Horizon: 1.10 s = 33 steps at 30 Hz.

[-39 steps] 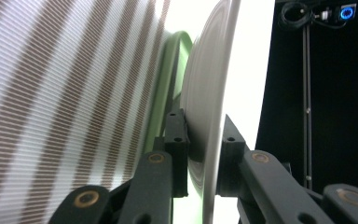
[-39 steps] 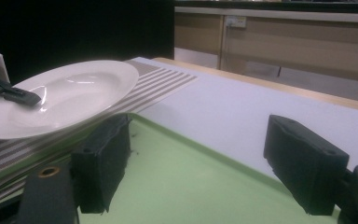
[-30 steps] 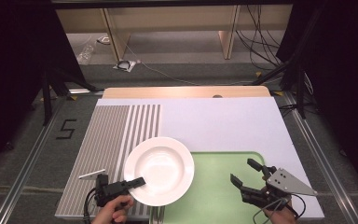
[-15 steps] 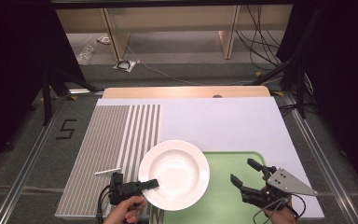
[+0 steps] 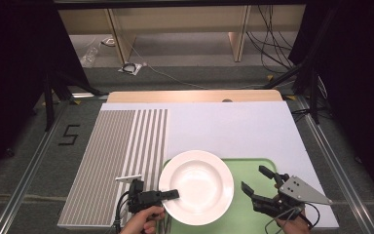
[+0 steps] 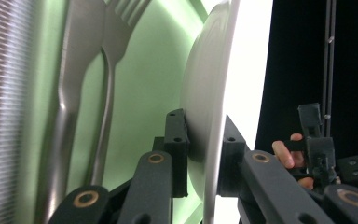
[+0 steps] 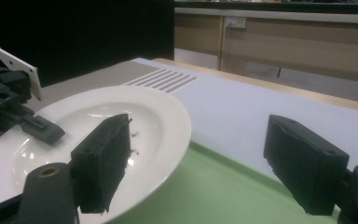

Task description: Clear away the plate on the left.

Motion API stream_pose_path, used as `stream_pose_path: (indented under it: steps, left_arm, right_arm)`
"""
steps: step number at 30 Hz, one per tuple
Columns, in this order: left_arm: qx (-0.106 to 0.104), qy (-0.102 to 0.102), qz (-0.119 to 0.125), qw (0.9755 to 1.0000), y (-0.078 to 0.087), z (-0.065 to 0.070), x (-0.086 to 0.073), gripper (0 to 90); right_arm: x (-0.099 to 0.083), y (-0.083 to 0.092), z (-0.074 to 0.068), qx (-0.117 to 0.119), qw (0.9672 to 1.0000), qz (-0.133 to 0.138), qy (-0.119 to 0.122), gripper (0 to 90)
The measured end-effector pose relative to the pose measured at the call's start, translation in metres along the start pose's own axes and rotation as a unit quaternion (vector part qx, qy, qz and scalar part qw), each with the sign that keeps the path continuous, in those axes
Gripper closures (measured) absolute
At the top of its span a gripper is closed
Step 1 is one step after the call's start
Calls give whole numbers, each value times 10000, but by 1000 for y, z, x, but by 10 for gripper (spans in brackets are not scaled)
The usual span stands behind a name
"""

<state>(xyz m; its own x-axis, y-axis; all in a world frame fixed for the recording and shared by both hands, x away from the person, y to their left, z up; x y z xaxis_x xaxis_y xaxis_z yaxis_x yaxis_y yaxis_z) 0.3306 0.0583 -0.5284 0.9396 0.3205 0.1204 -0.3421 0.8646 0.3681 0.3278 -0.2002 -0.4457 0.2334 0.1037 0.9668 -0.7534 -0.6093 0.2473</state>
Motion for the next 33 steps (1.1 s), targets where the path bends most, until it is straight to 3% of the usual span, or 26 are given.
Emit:
stream_pose_path:
  steps: [33]
  left_arm:
    - [131,-232,-552,9981,-46,6,-19,780]
  right_arm:
    - [1,0,0,22,10000,36,2,236]
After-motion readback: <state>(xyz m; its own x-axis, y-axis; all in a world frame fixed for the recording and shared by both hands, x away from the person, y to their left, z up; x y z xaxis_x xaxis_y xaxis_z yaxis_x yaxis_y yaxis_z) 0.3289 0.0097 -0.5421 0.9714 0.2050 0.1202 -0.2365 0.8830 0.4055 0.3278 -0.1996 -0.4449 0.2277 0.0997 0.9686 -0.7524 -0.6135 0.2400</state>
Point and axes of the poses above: each handheld gripper's, and its own axes: y roughly backward along the jaws, x roughly out of its top, z roughly to its right, the point moved 9 cm from there along -y, roughly forward along the jaws, and after that the axes turned 3 degrees about -y, right-handed, at the moved point
